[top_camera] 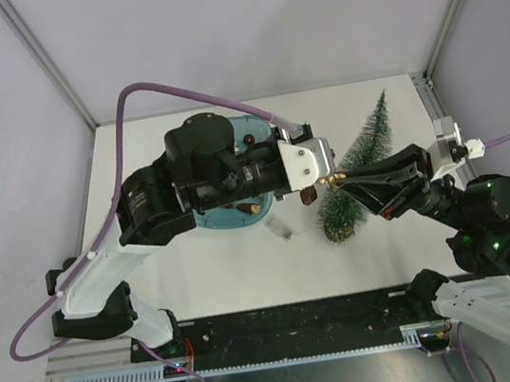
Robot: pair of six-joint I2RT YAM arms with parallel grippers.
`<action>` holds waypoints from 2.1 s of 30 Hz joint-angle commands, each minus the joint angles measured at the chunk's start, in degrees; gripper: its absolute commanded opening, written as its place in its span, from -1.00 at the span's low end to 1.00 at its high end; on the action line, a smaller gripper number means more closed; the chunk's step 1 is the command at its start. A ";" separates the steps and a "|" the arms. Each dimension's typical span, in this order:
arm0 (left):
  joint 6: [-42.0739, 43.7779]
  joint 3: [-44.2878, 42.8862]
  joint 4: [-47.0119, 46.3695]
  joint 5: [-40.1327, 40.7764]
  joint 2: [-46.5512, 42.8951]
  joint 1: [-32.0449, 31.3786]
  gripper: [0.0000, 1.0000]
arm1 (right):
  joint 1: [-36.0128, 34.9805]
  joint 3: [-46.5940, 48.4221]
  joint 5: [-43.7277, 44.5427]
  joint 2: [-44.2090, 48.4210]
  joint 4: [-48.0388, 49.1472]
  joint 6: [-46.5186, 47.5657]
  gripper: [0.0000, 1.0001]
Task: Decorate the small christmas tree
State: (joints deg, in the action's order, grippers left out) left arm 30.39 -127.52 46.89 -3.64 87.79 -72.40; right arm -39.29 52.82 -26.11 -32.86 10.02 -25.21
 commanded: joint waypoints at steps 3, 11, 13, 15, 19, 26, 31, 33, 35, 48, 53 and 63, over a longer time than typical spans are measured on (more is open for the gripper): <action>-3.40 -3.35 -0.95 -4.59 -0.49 -0.77 -0.99 | -0.32 4.80 6.23 1.62 -4.46 4.54 -0.78; -2.44 -1.03 -1.09 -7.06 -1.44 -0.81 -0.93 | -0.30 10.97 11.98 3.87 -16.04 11.08 -0.96; -1.14 0.95 -1.14 -6.29 -2.15 -0.75 -0.84 | -0.27 12.28 13.35 4.81 -19.04 12.76 -0.97; -0.12 3.33 -1.38 -5.21 -2.90 -0.75 -0.61 | -0.31 13.47 14.37 5.70 -21.75 14.12 -0.97; -0.31 8.31 -3.55 -1.87 -4.48 -0.50 0.16 | -0.27 15.27 15.22 6.51 -25.91 15.41 -0.99; -4.34 17.50 -9.90 -3.65 -8.26 3.23 0.80 | -0.23 15.91 14.68 6.29 -27.88 14.73 -1.00; -7.83 22.61 -13.84 -8.06 -9.51 3.91 0.79 | -0.27 15.91 14.15 5.92 -27.95 14.25 -1.00; -9.44 21.75 -14.28 -10.56 -8.63 3.93 0.70 | -0.27 15.91 14.31 5.85 -28.21 14.30 -1.00; -11.22 20.51 -14.48 -13.31 -7.60 3.93 0.62 | -0.26 15.91 14.63 5.83 -28.74 14.42 -1.00; -13.66 15.05 -14.96 -16.71 1.59 3.90 0.16 | -0.28 15.91 17.60 8.12 -31.87 15.01 -1.00; -12.72 13.87 -16.36 -12.56 3.55 3.89 -0.18 | -0.24 15.91 18.79 9.17 -33.28 15.60 -1.00; -12.69 14.98 -17.79 -4.26 2.05 4.98 -0.83 | -0.20 15.91 26.77 13.01 -41.19 18.25 -1.00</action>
State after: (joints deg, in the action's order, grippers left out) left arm 17.96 -112.40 31.42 -11.68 92.55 -68.14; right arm -39.29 67.26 -4.16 -21.65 -27.53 -9.04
